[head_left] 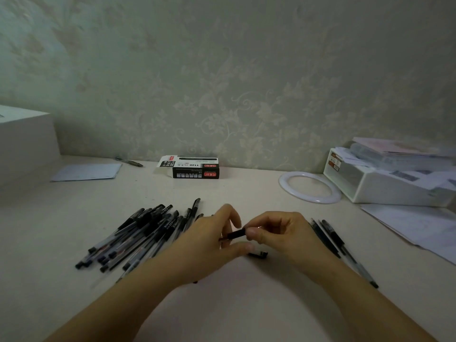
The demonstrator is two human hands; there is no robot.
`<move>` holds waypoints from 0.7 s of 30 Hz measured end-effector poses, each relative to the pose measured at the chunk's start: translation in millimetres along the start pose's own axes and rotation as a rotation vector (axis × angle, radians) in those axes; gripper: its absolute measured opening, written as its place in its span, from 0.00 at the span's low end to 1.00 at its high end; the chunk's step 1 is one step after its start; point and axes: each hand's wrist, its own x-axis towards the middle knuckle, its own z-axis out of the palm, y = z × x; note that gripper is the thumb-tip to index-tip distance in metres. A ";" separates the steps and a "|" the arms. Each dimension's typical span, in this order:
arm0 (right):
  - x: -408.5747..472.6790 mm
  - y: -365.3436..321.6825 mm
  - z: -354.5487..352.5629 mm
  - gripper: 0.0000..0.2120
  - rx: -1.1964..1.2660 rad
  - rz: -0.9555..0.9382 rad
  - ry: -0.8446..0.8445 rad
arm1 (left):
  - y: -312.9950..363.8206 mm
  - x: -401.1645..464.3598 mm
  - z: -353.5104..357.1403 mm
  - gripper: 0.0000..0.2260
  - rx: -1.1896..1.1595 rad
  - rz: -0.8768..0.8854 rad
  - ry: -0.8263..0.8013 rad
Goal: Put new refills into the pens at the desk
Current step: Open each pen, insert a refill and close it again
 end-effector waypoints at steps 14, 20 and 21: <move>4.0 5.7 3.3 0.04 -0.054 0.026 0.046 | 2.6 0.3 3.7 0.06 0.105 0.083 0.075; 3.6 3.9 4.9 0.08 0.011 0.055 0.048 | 1.2 0.9 3.3 0.09 0.115 0.067 0.079; 3.6 3.7 5.6 0.11 0.003 0.078 0.071 | 1.5 1.1 3.2 0.10 0.114 0.065 0.079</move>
